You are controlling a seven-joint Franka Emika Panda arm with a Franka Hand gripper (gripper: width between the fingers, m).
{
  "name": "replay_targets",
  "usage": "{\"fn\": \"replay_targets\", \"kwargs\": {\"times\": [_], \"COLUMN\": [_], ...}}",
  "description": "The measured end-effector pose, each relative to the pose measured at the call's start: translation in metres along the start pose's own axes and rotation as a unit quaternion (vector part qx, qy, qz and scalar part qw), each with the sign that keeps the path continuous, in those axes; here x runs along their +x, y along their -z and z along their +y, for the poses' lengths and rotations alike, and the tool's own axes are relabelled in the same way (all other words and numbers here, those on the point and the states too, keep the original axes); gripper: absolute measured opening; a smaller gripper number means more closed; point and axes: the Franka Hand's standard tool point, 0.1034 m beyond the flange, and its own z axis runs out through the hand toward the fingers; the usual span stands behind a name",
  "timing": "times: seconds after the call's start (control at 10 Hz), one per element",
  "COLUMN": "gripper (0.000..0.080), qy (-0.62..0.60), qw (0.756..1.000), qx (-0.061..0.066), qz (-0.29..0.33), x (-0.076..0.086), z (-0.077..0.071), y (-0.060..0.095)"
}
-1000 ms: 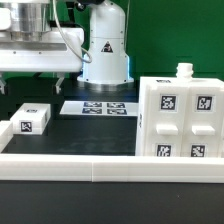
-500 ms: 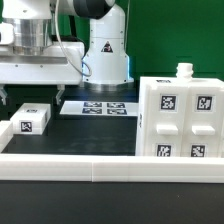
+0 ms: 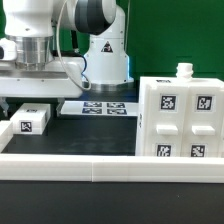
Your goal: Assemble cabinet
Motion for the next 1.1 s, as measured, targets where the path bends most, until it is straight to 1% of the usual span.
{"fn": "replay_targets", "kwargs": {"times": [0.2,0.3,0.4,0.9,1.0,1.1], "gripper": [0.0797,0.0663,0.0558,0.056,0.056,0.056], "qy": [0.0,0.001,0.001,0.001,0.002,0.006], "qw": [1.0,1.0,1.0,1.0,1.0,1.0], "qx": [0.0,0.0,0.0,0.0,0.002,0.011], "qz": [0.0,0.0,0.0,0.0,-0.001,-0.003], "x": [0.0,0.0,0.0,0.0,0.001,0.005], "z": [0.0,0.0,0.0,0.0,-0.002,-0.01], "y": [0.0,0.0,0.0,0.0,0.002,0.019]}}
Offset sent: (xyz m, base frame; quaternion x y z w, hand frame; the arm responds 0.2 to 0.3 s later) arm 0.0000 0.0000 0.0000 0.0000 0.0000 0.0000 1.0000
